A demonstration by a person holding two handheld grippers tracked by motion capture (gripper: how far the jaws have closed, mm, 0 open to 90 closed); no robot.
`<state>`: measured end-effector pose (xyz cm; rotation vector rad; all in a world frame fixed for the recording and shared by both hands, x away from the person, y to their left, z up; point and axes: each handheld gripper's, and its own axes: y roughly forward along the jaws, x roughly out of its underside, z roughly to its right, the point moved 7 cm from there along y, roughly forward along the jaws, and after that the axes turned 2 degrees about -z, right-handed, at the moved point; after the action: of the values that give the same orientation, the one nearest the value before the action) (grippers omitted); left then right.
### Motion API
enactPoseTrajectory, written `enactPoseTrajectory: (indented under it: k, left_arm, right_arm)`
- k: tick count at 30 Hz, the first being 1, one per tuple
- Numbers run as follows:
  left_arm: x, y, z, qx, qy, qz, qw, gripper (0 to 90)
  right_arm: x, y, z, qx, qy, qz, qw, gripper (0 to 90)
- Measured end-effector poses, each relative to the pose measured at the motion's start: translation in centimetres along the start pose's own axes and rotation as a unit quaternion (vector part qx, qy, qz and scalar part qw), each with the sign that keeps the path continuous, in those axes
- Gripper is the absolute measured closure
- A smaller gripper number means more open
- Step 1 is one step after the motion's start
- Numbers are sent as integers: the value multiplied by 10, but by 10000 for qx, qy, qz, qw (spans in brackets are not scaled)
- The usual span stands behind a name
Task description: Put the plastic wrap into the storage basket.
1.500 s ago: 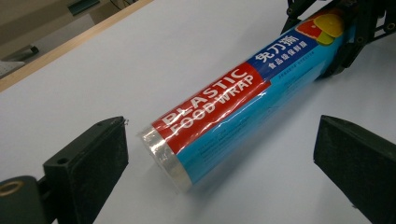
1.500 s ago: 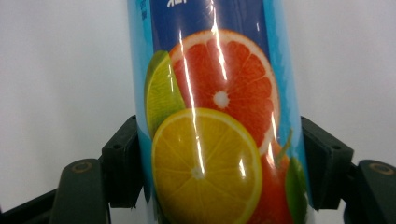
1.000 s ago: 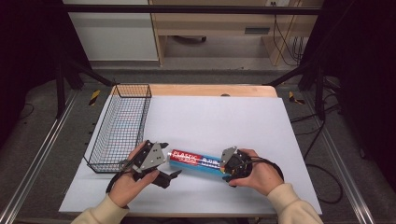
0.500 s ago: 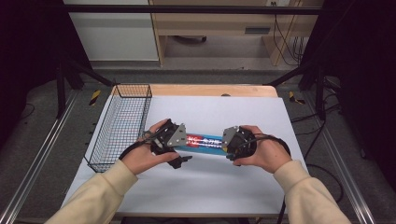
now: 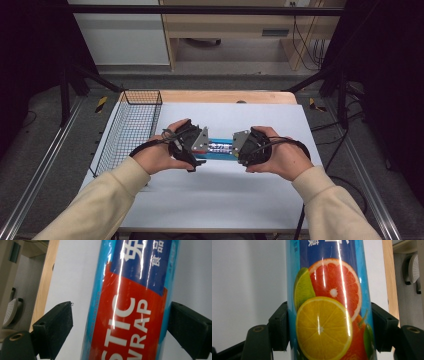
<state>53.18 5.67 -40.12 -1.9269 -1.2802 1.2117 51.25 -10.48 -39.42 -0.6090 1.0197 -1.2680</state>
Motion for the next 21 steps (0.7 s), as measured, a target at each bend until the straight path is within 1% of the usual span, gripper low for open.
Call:
enactPoseTrajectory:
  k: [1, 3, 4, 5, 7, 8, 9, 12, 13, 14, 16, 21]
  left_arm:
    - [0, 0, 1, -5, 63, -32, 10000, 102]
    - [0, 0, 2, 17, 99, -71, 9999, 125]
    - [0, 2, 3, 54, 178, -100, 9998, 147]
    - [0, 3, 3, 38, 234, -144, 9996, 175]
    - [0, 3, 3, 12, 317, -297, 9991, 184]
    - [0, 3, 3, 12, 317, -297, 9991, 201]
    - [-1, 4, 2, 1, 375, -398, 9985, 207]
    - [-1, 4, 1, 18, 357, -458, 9983, 236]
    - [-1, 5, -1, 15, 292, -540, 9981, 255]
    - [-1, 5, -1, 15, 292, -540, 9981, 265]
    - [0, 5, -2, 31, 282, -643, 9975, 281]
    - [-1, 9, -1, 40, 251, -605, 9978, 294]
  right_arm:
    - [-1, -1, 0, 13, -24, -17, 10000, 309]
    - [-3, -3, 0, -9, -12, 34, 10000, 309]
    - [-4, -4, 0, 32, 1, 53, 10000, 310]
    - [-5, -4, 1, 23, -14, 72, 10000, 309]
    - [-7, -6, 3, 73, -41, 92, 9999, 310]
    - [-7, -6, 3, 73, -41, 92, 9999, 310]
    - [-9, -8, 3, 96, -74, 80, 9999, 310]
    - [-10, -9, 4, 114, -108, 75, 9998, 310]
    - [-10, -9, 3, 120, -108, 77, 9998, 310]
    - [-10, -9, 3, 120, -108, 77, 9998, 310]
    - [-11, -10, 2, 131, -121, 84, 9998, 310]
    - [-11, -10, 2, 153, -152, 82, 9997, 311]
